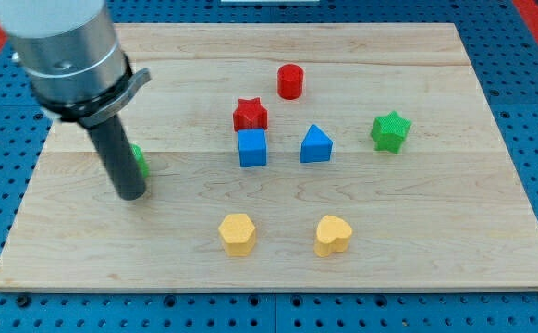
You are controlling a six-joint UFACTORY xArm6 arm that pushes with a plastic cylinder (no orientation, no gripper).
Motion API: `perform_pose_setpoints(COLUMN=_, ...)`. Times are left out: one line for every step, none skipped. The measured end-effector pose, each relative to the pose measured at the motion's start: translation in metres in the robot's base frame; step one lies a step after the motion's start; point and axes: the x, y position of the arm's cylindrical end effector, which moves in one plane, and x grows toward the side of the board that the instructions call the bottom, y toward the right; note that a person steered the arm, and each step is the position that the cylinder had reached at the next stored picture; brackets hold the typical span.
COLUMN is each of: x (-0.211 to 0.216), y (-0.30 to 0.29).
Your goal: Slide green circle diagonal to yellow hexagon
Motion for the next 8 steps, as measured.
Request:
perform_pose_setpoints(x=-0.029, y=0.005)
perform_pose_setpoints(x=-0.074, y=0.051)
perform_pose_setpoints(x=-0.136, y=0.065)
perform_pose_setpoints(x=-0.14, y=0.069)
perform_pose_setpoints(x=-0.127, y=0.057)
perform_pose_setpoints(x=-0.141, y=0.058)
perform_pose_setpoints(x=-0.141, y=0.058)
perform_pose_setpoints(x=-0.141, y=0.059)
